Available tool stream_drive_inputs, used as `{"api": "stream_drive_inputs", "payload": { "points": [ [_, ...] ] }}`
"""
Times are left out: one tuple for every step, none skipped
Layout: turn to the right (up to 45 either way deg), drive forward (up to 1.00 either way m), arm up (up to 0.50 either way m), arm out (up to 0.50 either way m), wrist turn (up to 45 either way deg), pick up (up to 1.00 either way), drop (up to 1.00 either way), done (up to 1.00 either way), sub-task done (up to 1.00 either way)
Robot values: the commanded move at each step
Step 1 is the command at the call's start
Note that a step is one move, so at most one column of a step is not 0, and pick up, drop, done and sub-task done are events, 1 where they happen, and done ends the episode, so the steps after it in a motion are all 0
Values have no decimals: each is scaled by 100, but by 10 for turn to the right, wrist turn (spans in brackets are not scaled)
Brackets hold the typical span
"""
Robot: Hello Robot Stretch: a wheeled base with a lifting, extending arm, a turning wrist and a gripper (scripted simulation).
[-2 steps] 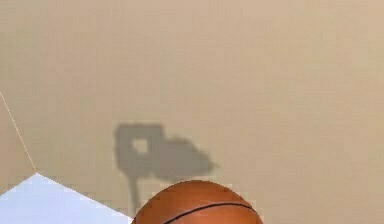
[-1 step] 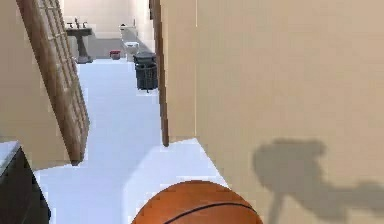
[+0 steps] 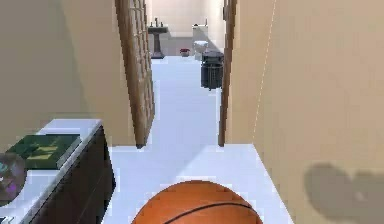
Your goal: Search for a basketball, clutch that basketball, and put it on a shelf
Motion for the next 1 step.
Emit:
{"api": "stream_drive_inputs", "payload": {
  "points": [
    [0,100,0,0,0,0,0,0,0]
  ]
}}
